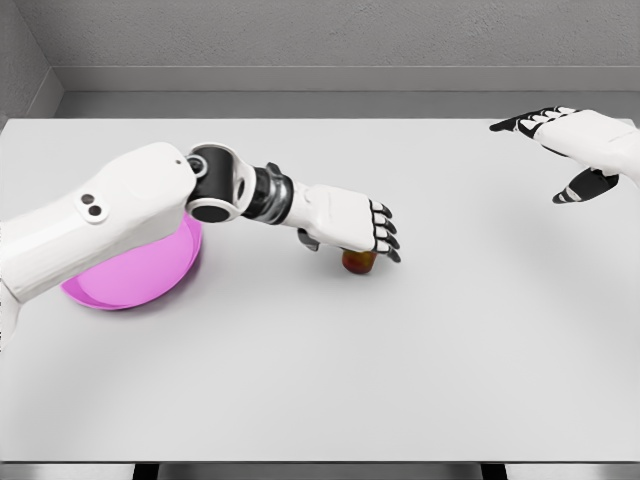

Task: Put the apple on the plate with both arms

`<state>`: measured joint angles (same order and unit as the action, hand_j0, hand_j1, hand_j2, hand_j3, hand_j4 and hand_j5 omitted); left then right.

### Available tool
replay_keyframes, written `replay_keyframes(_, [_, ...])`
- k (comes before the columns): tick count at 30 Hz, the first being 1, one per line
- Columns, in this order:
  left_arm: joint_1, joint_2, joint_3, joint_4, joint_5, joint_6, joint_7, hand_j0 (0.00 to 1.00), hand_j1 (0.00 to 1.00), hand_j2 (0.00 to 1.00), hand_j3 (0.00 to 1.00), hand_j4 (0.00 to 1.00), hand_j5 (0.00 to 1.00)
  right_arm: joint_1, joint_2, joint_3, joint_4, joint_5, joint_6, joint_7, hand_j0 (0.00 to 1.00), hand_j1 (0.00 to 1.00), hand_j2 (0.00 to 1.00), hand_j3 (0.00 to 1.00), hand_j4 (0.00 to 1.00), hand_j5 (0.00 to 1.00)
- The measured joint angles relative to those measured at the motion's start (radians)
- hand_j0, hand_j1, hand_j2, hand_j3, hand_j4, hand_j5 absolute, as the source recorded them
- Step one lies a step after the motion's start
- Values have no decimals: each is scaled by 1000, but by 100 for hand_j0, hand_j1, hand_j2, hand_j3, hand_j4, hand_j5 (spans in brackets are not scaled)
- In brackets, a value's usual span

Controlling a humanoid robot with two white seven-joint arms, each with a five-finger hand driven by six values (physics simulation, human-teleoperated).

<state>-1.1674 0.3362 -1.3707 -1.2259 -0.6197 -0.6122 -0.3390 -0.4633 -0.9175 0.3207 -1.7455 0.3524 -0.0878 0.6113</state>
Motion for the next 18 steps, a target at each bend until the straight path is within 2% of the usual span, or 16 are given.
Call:
replay_keyframes(15, [2,-28,-20,29,-19,0,-12,100,100,100,100,100,100,0,1,0,0,0,0,0,100,100,100,100,100,100])
replay_keyframes(18, [2,-34,-20,37,-21,0,-12,94,94,94,94,94,94,0,0,0,0,0,0,0,100,100,100,100,100,100])
